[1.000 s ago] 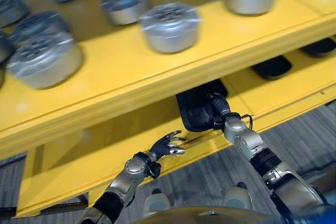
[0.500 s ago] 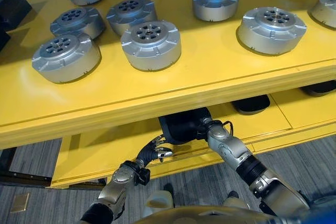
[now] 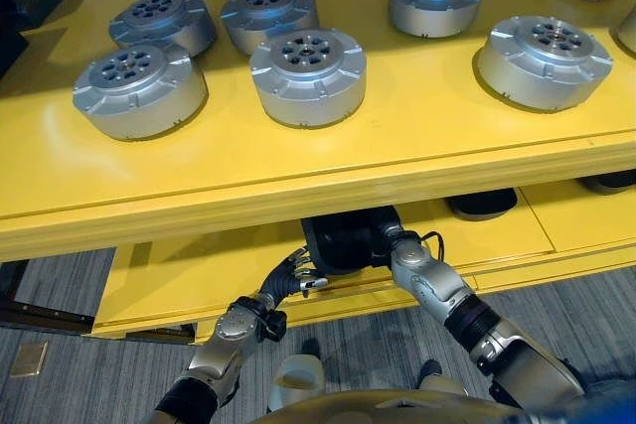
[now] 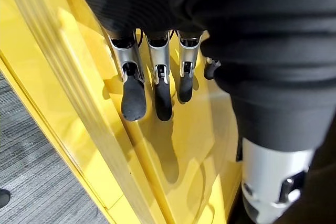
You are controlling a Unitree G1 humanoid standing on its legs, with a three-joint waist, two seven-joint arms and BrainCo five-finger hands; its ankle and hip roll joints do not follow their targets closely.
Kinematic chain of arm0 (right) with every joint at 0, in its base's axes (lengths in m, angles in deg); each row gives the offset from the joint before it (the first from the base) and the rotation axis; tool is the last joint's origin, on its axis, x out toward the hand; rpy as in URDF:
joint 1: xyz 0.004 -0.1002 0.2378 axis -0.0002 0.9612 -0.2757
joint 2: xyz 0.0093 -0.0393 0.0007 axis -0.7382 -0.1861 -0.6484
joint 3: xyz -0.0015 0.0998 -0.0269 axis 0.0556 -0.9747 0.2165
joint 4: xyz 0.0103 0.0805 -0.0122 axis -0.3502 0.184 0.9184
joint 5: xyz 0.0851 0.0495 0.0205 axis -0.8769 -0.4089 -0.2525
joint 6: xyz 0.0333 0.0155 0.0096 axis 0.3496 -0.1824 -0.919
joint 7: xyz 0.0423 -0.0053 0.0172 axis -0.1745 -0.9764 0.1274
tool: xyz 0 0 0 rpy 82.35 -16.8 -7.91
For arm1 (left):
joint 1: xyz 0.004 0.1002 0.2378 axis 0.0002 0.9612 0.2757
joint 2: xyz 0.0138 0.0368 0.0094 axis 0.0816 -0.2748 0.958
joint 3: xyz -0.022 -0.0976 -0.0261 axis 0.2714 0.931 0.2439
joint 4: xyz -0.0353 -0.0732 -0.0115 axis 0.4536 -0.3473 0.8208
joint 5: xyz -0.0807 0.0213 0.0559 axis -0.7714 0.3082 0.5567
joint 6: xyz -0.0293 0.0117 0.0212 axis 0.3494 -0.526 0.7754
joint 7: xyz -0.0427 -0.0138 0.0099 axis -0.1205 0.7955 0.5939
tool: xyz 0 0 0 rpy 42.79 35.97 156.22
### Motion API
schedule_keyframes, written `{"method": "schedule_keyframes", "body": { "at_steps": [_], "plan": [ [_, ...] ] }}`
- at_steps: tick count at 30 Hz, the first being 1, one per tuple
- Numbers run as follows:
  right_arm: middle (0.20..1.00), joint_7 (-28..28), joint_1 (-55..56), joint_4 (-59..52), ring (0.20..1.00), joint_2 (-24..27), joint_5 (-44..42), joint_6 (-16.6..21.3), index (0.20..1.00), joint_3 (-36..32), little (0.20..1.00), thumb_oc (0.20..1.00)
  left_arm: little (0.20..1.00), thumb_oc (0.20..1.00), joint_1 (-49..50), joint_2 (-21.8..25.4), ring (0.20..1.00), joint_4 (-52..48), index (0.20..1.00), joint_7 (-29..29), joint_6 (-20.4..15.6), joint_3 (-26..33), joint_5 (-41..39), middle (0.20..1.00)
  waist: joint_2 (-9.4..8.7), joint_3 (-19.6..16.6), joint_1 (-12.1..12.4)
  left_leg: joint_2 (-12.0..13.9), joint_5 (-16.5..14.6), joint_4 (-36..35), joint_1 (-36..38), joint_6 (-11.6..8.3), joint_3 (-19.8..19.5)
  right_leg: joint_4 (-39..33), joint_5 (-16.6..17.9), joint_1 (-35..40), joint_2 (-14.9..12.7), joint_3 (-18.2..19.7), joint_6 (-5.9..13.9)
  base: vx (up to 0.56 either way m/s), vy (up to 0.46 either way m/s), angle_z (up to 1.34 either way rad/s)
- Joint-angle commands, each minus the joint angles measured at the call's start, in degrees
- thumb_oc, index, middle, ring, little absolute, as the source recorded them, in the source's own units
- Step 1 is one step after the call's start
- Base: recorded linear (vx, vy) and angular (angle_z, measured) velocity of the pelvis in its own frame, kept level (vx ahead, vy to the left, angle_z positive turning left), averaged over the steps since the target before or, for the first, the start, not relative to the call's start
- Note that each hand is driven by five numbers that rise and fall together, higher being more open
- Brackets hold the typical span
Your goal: Move parts from the plastic box to the shelf.
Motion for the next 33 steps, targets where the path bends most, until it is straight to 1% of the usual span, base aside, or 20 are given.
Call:
{"method": "schedule_keyframes", "body": {
  "at_steps": [1, 2, 4, 6, 7, 8, 9, 10, 13, 16, 18, 19, 20, 21, 22, 23, 25, 28, 30, 33],
  "plan": [
    [0.200, -1.0, -7.8, -0.5, 0.200, -1.6, 1.8, 2.7, 0.200, -3.9, 0.200, 0.200, 1.000, 1.000, -1.1, 0.6, 1.000, -2.2, 1.000, 2.6, -1.7, -2.0, -1.5, 1.000, 1.03, 1.6, 1.2, 1.3, 3.7, -2.5, 1.8, 2.18, 5.7, 2.6, 0.2, 0.7, -1.5, -0.2, 1.76, -0.01, -0.035, 0.01],
    [0.200, -1.6, -8.2, 0.9, 0.200, -1.2, 1.8, 3.1, 0.200, -4.6, 0.200, 0.200, 1.000, 1.000, -1.3, 0.5, 1.000, -2.2, 1.000, 6.1, -3.9, -1.4, -1.9, 1.000, 0.95, 1.7, 1.5, 1.5, 3.8, -2.6, 1.7, 2.02, 5.1, 2.5, 0.1, 0.7, -1.3, 0.1, 1.70, 0.00, -0.062, 0.02],
    [0.200, -2.0, -8.2, 2.0, 0.200, -0.4, 1.3, 3.5, 0.200, -5.9, 0.200, 0.200, 1.000, 1.000, -1.3, 0.6, 1.000, -2.4, 1.000, 9.8, -6.2, -0.5, -2.2, 1.000, 0.78, 1.7, 1.7, 1.5, 3.9, -3.0, 1.6, 2.01, 3.4, 2.4, -0.3, 1.0, -0.6, 1.4, 1.36, 0.02, -0.091, 0.06],
    [0.200, -3.2, -7.7, 2.6, 0.200, 0.4, 0.2, 4.0, 0.200, -7.2, 0.200, 0.200, 1.000, 1.000, -1.2, 0.8, 1.000, -3.1, 1.000, 11.6, -7.4, 0.7, -2.0, 1.000, 0.63, 1.5, 1.8, 1.4, 4.1, -3.8, 1.8, 1.97, 1.1, 2.8, -1.4, 1.3, 0.9, 3.8, 0.71, 0.03, -0.131, 0.27],
    [0.200, -3.7, -7.6, 4.2, 0.200, 1.3, -0.6, 4.8, 0.200, -9.0, 0.200, 0.200, 1.000, 1.000, -1.1, 1.3, 1.000, -4.2, 1.000, 12.1, -8.6, 1.7, -0.6, 1.000, 0.40, 1.5, 2.0, 1.3, 4.3, -4.4, 1.8, 1.70, -1.1, 2.8, -2.3, 1.8, 2.3, 5.4, 0.01, 0.04, -0.220, 0.50],
    [0.200, -3.2, -7.7, 5.5, 0.200, 2.3, -1.0, 5.6, 0.200, -10.4, 0.200, 0.200, 1.000, 1.000, -0.8, 1.9, 1.000, -5.0, 1.000, 12.3, -9.8, 2.6, 0.1, 1.000, 0.25, 1.6, 2.4, 1.2, 4.2, -4.2, 1.5, 1.32, -2.4, 2.6, -3.0, 2.4, 3.1, 5.6, -0.56, 0.03, -0.252, 0.61],
    [0.200, -2.9, -7.9, 6.6, 0.200, 2.9, -1.1, 6.0, 0.200, -11.4, 0.200, 0.200, 1.000, 1.000, -0.4, 2.3, 1.000, -5.4, 1.000, 12.7, -11.0, 3.5, 0.1, 1.000, 0.13, 1.7, 2.9, 1.2, 4.2, -3.8, 1.2, 1.06, -3.2, 2.7, -3.1, 2.6, 3.5, 5.4, -0.91, -0.01, -0.299, 0.83],
    [0.200, -2.8, -8.7, 8.7, 0.200, 3.6, -2.0, 6.3, 0.200, -12.8, 0.200, 0.200, 1.000, 1.000, 0.4, 2.7, 1.000, -6.9, 1.000, 14.4, -13.8, 5.2, 0.1, 1.000, 0.24, 1.9, 4.0, 1.4, 4.4, -2.8, 0.6, 0.51, -4.5, 3.5, -3.8, 2.5, 3.9, 4.4, -1.70, -0.03, -0.281, 0.68],
    [0.200, -2.6, -10.0, 11.8, 0.200, 4.0, -2.0, 7.3, 0.200, -14.3, 0.200, 0.200, 1.000, 1.000, 1.0, 2.5, 1.000, -8.6, 1.000, 17.8, -17.4, 7.3, -1.2, 1.000, 0.65, 2.6, 5.3, 2.2, 5.0, -1.7, -0.5, -0.29, -5.7, 5.8, -5.1, 1.8, 4.4, 2.6, -3.07, -0.04, -0.223, 0.38],
    [0.200, -2.4, -11.6, 15.7, 0.200, 4.4, -1.9, 8.3, 0.200, -16.5, 0.200, 0.200, 1.000, 1.000, 1.7, 1.6, 1.000, -10.8, 1.000, 19.2, -21.1, 10.1, -1.2, 1.000, 1.46, 3.3, 6.6, 3.5, 6.5, -1.2, -1.3, -1.49, -6.3, 8.8, -6.8, 1.4, 5.0, -0.2, -4.67, -0.01, -0.226, 0.31],
    [0.200, -2.8, -12.1, 16.7, 0.200, 4.5, -2.1, 8.3, 0.200, -17.0, 0.200, 0.200, 1.000, 1.000, 1.9, 1.3, 1.000, -11.6, 1.000, 19.0, -21.6, 10.6, -1.1, 1.000, 1.77, 3.4, 6.9, 4.1, 7.6, -1.7, -1.2, -2.03, -6.0, 9.2, -6.9, 1.5, 5.2, -1.2, -4.99, 0.00, -0.116, 0.41],
    [0.200, -3.9, -12.3, 17.6, 0.200, 4.8, -2.4, 8.0, 0.200, -17.6, 0.200, 0.200, 1.000, 1.000, 1.7, 0.7, 1.000, -12.9, 1.000, 17.2, -21.6, 11.1, -1.6, 1.000, 2.32, 3.6, 6.8, 5.2, 9.6, -2.7, -1.4, -2.87, -3.3, 9.3, -6.8, 2.1, 5.3, -3.4, -5.33, -0.03, -0.098, 0.56],
    [0.200, -4.1, -12.3, 17.7, 0.200, 5.0, -2.2, 7.8, 0.200, -17.9, 0.200, 0.200, 1.000, 1.000, 1.4, 0.5, 1.000, -13.3, 1.000, 16.4, -21.8, 11.1, -1.7, 1.000, 2.50, 3.7, 6.5, 5.7, 10.2, -2.7, -1.7, -3.26, -1.6, 9.1, -6.7, 2.5, 5.2, -4.6, -5.34, -0.09, -0.068, 0.87],
    [0.200, -4.9, -12.4, 18.2, 0.200, 5.5, -2.0, 7.9, 0.200, -18.1, 0.200, 0.200, 1.000, 1.000, 0.6, -0.2, 1.000, -13.8, 1.000, 14.2, -21.8, 10.8, -1.9, 1.000, 2.48, 4.0, 5.7, 6.6, 10.1, -1.2, -1.9, -3.57, 1.4, 9.9, -6.9, 2.4, 4.2, -6.1, -5.33, -0.11, 0.000, 1.12],
    [0.200, -4.8, -12.5, 18.4, 0.200, 5.7, -2.0, 7.9, 0.200, -18.0, 0.200, 0.200, 1.000, 1.000, 0.3, -0.6, 1.000, -13.9, 1.000, 13.3, -21.8, 10.7, -2.1, 1.000, 2.51, 3.7, 5.4, 6.9, 9.8, -0.8, -2.1, -3.49, 2.0, 10.0, -6.7, 1.9, 4.0, -6.4, -5.37, -0.15, 0.087, 1.28],
    [0.200, -3.9, -13.7, 19.5, 0.200, 6.0, -2.0, 7.6, 0.200, -17.3, 0.200, 0.200, 1.000, 1.000, -0.1, -0.9, 1.000, -14.6, 1.000, 13.0, -22.3, 9.8, -2.5, 1.000, 2.00, 3.9, 4.9, 6.9, 8.1, 1.9, -1.4, -3.04, 2.2, 11.7, -7.2, 0.6, 2.9, -5.5, -5.50, -0.13, 0.138, 1.06],
    [0.200, -3.0, -15.3, 20.2, 0.200, 5.8, -2.3, 6.9, 0.200, -15.7, 0.200, 0.200, 1.000, 1.000, -0.7, -1.3, 1.000, -15.3, 1.000, 15.2, -23.9, 7.8, -1.5, 1.000, 1.33, 3.6, 4.2, 7.0, 8.2, 6.0, -1.9, -2.43, 0.1, 12.4, -6.5, -1.6, 2.0, -3.8, -5.91, -0.12, 0.172, 0.33],
    [0.200, -1.8, -14.6, 19.6, 0.200, 5.9, -2.9, 7.4, 0.200, -13.3, 0.200, 0.200, 1.000, 1.000, -1.7, -0.9, 1.000, -15.9, 1.000, 18.6, -23.0, 6.3, -1.4, 1.000, 1.36, 3.4, 3.2, 6.6, 9.4, 4.4, -1.6, -1.41, -2.9, 14.6, -6.2, -4.1, 1.9, -1.2, -5.33, 0.00, 0.223, -0.17],
    [0.200, -1.7, -13.6, 19.4, 0.200, 6.0, -3.2, 7.4, 0.200, -13.3, 0.200, 0.200, 1.000, 1.000, -3.3, -0.4, 1.000, -14.9, 1.000, 18.8, -21.8, 6.0, -2.8, 1.000, 1.59, 3.3, 1.9, 6.8, 7.3, 2.1, 0.1, -1.52, -0.7, 14.9, -5.7, -4.1, 1.1, -0.6, -4.08, 0.06, 0.198, -0.32],
    [0.200, -1.7, -12.9, 20.5, 0.200, 5.7, -3.0, 7.5, 0.200, -14.1, 0.200, 0.200, 1.000, 1.000, -4.0, 0.0, 1.000, -14.5, 1.000, 18.9, -21.5, 5.1, -3.1, 1.000, 1.75, 3.0, 1.5, 6.4, 5.7, 1.0, 1.6, -1.62, -0.2, 13.7, -5.1, -3.1, 0.8, -0.6, -3.38, 0.06, 0.138, 0.01]
  ]
}}
